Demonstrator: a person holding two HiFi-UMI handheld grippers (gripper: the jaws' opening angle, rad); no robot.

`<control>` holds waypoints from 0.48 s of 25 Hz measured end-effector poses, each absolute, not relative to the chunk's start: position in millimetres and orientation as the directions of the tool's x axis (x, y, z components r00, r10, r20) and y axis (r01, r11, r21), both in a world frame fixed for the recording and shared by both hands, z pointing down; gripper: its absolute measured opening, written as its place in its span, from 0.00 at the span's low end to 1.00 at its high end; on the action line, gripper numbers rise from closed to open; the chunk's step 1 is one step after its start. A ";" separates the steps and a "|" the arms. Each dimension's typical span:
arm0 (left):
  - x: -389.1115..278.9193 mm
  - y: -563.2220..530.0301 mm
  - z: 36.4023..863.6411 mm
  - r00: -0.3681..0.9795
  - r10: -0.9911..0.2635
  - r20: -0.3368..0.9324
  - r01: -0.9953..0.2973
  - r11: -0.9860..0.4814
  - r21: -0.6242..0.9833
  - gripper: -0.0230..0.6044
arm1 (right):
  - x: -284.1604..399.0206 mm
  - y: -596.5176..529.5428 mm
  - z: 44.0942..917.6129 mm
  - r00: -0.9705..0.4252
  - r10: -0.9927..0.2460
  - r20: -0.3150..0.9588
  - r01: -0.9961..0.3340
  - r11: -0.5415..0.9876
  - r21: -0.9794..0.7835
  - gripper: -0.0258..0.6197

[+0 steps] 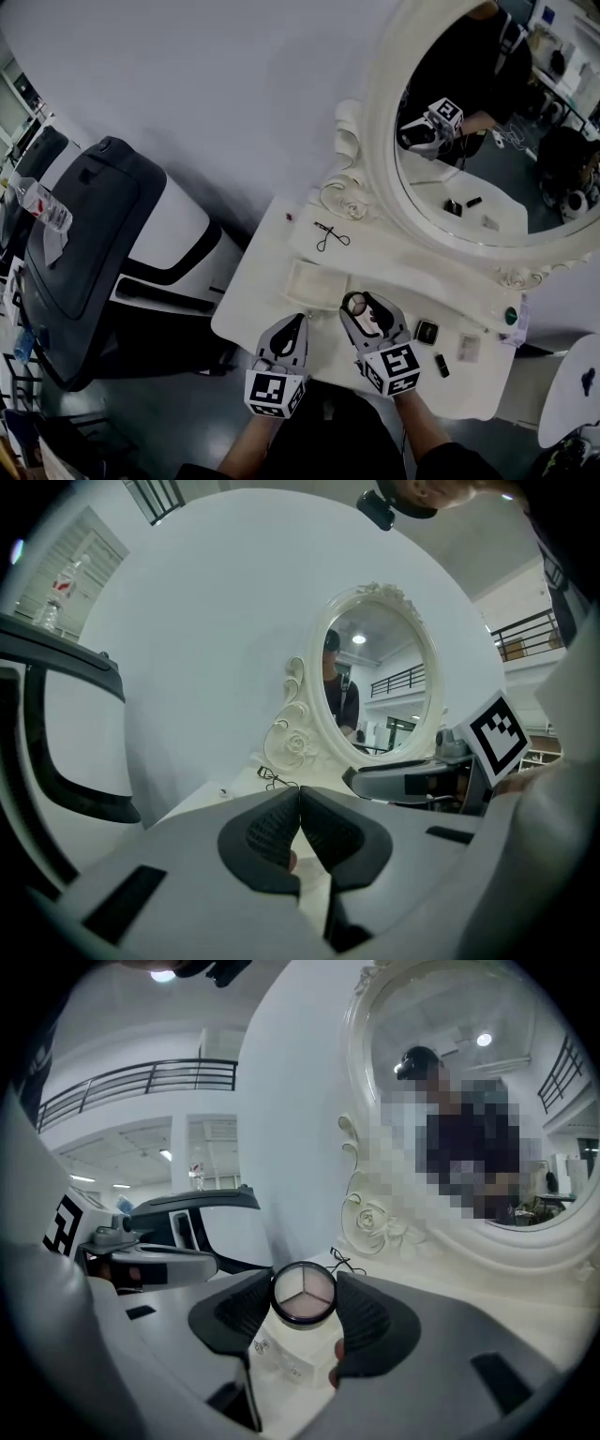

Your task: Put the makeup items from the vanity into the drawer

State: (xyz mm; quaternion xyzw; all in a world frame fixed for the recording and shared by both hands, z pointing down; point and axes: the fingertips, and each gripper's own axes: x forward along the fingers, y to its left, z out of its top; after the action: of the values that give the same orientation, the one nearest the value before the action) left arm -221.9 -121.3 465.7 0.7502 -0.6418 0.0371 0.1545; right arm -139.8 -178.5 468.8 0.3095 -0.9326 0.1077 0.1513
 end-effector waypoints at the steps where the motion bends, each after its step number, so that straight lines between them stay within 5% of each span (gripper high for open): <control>1: -223.9 -123.9 467.8 0.173 -0.951 0.258 -0.975 -0.127 0.185 0.06 | -144.0 -180.8 472.2 -0.765 -0.536 0.357 -0.604 0.789 -0.109 0.41; 12: -235.7 -144.4 498.4 0.124 -0.949 0.289 -0.977 -0.066 0.203 0.06 | -193.0 -206.0 519.2 -0.791 -0.367 0.490 -0.477 0.871 -0.119 0.41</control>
State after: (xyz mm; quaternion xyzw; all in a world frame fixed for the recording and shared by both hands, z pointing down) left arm -235.7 -144.4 498.4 0.7290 -0.6606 0.0398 0.1750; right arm -193.0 -206.0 519.2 0.2247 -0.9387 0.1191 0.2325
